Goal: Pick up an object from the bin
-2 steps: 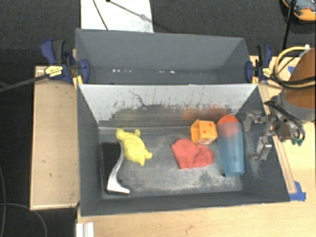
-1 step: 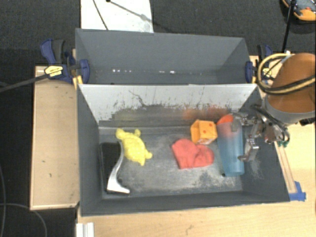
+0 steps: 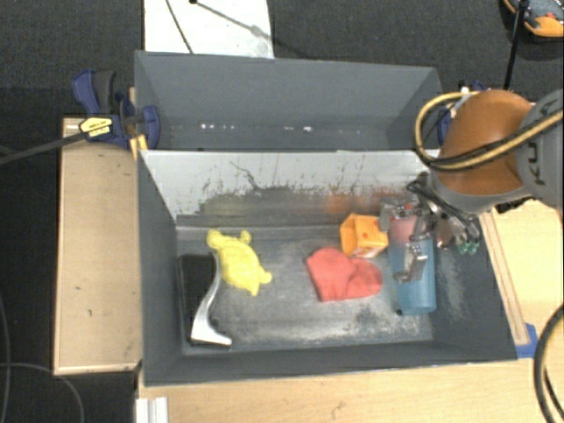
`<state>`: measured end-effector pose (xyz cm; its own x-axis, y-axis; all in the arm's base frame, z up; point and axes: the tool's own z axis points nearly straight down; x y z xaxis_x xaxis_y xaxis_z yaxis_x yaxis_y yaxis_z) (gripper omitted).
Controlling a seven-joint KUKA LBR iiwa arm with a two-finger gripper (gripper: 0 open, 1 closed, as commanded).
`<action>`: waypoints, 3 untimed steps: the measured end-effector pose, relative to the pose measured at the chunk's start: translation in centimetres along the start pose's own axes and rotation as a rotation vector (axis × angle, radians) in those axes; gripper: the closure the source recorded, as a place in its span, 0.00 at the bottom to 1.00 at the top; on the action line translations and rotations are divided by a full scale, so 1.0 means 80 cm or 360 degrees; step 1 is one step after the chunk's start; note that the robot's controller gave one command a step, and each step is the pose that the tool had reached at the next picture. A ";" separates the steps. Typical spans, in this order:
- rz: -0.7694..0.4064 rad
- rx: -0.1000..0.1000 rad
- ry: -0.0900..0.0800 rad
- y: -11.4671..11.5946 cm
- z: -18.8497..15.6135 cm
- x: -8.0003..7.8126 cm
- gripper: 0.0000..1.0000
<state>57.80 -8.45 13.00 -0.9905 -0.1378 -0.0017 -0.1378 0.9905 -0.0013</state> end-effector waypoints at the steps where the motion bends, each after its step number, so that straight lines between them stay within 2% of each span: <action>1: -0.0177 -0.0006 -0.0021 0.019 0.040 -0.014 0.00; 2: -0.0162 0.0013 -0.0026 0.036 0.055 -0.011 0.00; 3: -0.0226 0.0011 -0.0048 0.078 0.056 -0.025 0.00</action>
Offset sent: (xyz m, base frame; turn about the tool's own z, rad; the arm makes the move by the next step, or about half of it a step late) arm -0.0042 0.0620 -0.0600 -0.1012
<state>58.93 -2.01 8.50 -0.9604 -0.2769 -0.0313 -0.2767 0.9609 -0.0105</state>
